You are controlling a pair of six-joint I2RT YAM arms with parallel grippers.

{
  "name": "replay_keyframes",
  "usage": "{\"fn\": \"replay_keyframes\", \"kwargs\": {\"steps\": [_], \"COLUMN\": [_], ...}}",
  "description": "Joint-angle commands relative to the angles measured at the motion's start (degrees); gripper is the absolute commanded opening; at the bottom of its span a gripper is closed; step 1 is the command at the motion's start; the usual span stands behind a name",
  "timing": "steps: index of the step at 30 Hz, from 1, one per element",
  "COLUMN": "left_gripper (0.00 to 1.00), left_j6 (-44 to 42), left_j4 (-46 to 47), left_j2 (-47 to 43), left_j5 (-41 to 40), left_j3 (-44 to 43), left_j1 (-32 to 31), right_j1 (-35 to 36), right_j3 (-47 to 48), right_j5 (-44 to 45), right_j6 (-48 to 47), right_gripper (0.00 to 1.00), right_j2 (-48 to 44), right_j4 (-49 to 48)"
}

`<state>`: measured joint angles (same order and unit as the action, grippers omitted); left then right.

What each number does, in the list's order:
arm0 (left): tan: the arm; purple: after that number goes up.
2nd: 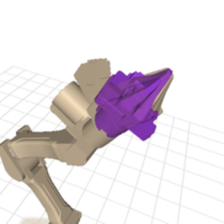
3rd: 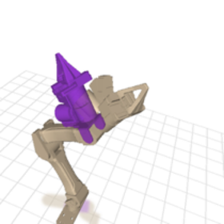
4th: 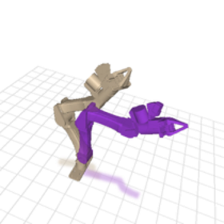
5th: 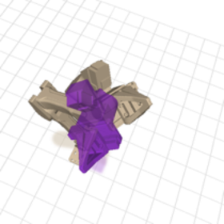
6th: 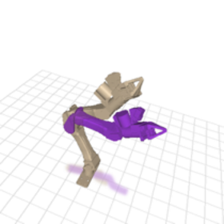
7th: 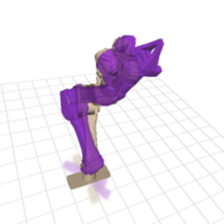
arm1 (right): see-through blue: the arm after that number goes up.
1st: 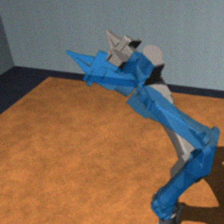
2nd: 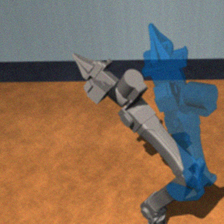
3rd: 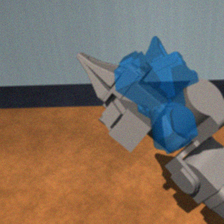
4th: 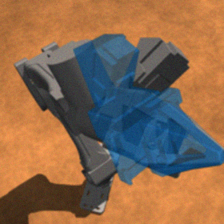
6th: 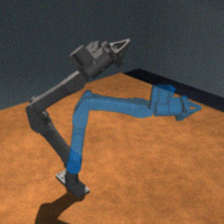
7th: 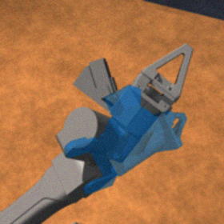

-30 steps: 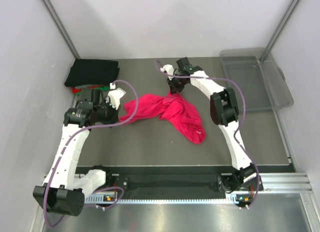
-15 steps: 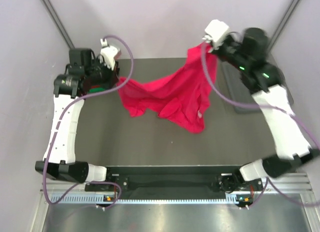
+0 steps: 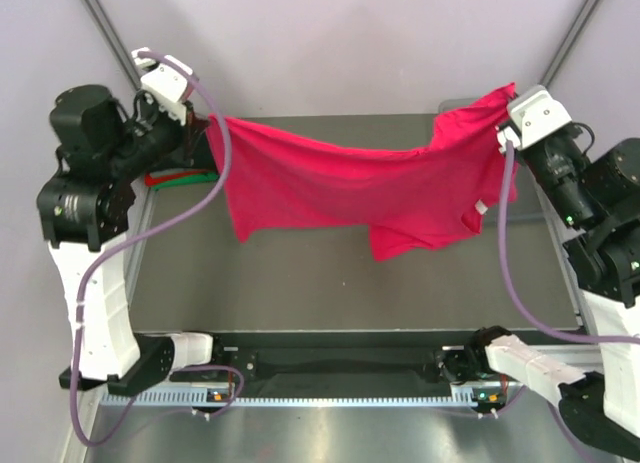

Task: Fold and stack the t-shirts
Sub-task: Flatten the tshirt out

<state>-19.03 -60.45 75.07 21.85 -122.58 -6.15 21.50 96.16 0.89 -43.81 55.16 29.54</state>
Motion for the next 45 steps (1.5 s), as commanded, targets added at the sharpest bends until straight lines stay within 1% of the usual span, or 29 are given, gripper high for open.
{"fn": "replay_keyframes", "kwargs": {"steps": [1,6,9,12,14,18,21,22,23,25,26,29,30,31,32,33,34,35,36,37,38,39,40,41,42,43,44,45], "left_gripper": [0.00,0.00,0.00,0.00,0.00,0.00,0.00,0.00,0.00,0.00,0.00,0.00,0.00,0.00,0.00,0.00,0.00,0.00,0.00,0.00,0.00,0.00,0.00,0.00,0.00,0.00,0.00,0.00], "left_j6": [-0.2,-0.9,-1.5,-2.2,-3.4,-4.9,-6.8,-7.6,-9.9,-11.7,-13.4,-14.6,-14.7,-14.6,-15.2,-15.2,-15.6,-16.6,-17.4,-18.1,-19.5,-20.4,-21.2,-21.9,-22.5,-23.1,-23.3,-23.2], "left_j4": [3.8,4.5,4.7,5.2,5.3,6.3,8.6,8.9,9.9,11.1,11.7,12.9,13.6,13.9,14.4,15.3,18.1,20.3,22.5,26.7,28.4,29.8,31.2,34.0,36.0,38.3,42.3,43.6], "left_j2": [-3.7,-8.8,-12.9,-17.8,-21.2,-24.6,-24.6,-24.3,-23.4,-22.6,-22.1,-21.2,-21.0,-20.9,-20.8,-20.8,-21.0,-21.4,-21.6,-21.7,-20.6,-19.6,-18.2,-14.7,-12.8,-10.8,-6.8,-4.4], "left_j5": [0.2,0.5,1.0,-0.3,-1.7,-6.9,-10.8,-13.6,-14.9,-18.7,-18.9,-17.8,-17.7,-17.5,-17.8,-18.4,-19.3,-20.0,-21.3,-23.1,-23.9,-25.0,-25.4,-25.8,-26.2,-27.2,-27.3,-27.3], "left_j3": [-2.0,-1.7,-0.4,1.5,2.6,3.0,2.7,2.7,3.1,4.5,6.6,12.6,14.5,16.7,21.4,24.2,30.4,33.8,37.2,43.5,46.2,48.6,50.4,53.1,54.3,55.3,56.3,56.2], "left_j1": [-0.1,-0.1,0.0,0.0,0.0,0.0,0.0,0.0,-0.1,-0.1,-0.1,-0.1,-0.1,-0.1,-0.1,-0.1,-0.1,-0.1,-0.1,0.0,0.0,0.0,0.0,0.0,0.1,0.3,0.4,0.5], "right_j1": [-0.5,-0.4,-0.5,-0.7,-0.8,-1.1,-1.3,-1.2,-1.2,-1.1,-0.9,-0.8,-0.7,-0.8,-0.7,-0.6,-0.7,-0.7,-0.6,-0.6,-0.8,-1.0,-1.5,-2.0,-3.8,-4.8,-5.8,-7.8], "right_j3": [1.1,4.4,8.6,13.4,16.3,19.7,20.0,19.9,19.6,17.4,16.1,7.4,2.0,-0.9,-3.8,-9.9,-13.0,-16.1,-23.2,-27.1,-31.0,-38.1,-40.7,-42.5,-43.5,-43.2,-42.1,-39.1], "right_j5": [1.8,0.6,-0.5,-2.5,-3.6,-4.7,-4.2,-4.0,-3.6,-2.4,-1.9,-1.2,-1.2,-1.2,-1.2,-1.2,-1.2,-1.2,-1.3,-1.3,-1.2,-1.2,-1.5,-2.2,-3.2,-5.0,-5.7,-6.3], "right_j6": [-1.1,0.1,2.0,3.4,4.0,3.5,1.3,0.6,-0.2,-2.6,-3.5,-6.7,-8.3,-9.1,-9.8,-10.5,-11.1,-11.8,-13.4,-14.7,-16.2,-18.8,-19.8,-20.4,-20.7,-20.4,-19.7,-17.6], "right_gripper": [0.00,0.00,0.00,0.00,0.00,0.00,0.00,0.00,0.00,0.00,0.00,0.00,0.00,0.00,0.00,0.00,0.00,0.00,0.00,0.00,0.00,0.00,0.00,0.00,0.00,0.00,0.00,0.00], "right_j2": [-4.8,-9.2,-11.4,-12.6,-13.1,-13.8,-12.9,-12.6,-12.3,-11.1,-11.0,-11.3,-11.7,-12.1,-12.5,-12.6,-12.6,-12.6,-12.7,-12.6,-12.6,-11.9,-11.0,-9.9,-6.1,-3.5,-0.9,4.9], "right_j4": [0.2,2.1,4.1,6.7,7.9,8.4,7.4,6.3,5.8,3.6,2.6,-2.5,-5.3,-6.7,-8.2,-10.7,-11.4,-12.0,-14.1,-15.5,-17.3,-21.6,-23.3,-24.4,-25.1,-25.4,-25.5,-25.4]}}
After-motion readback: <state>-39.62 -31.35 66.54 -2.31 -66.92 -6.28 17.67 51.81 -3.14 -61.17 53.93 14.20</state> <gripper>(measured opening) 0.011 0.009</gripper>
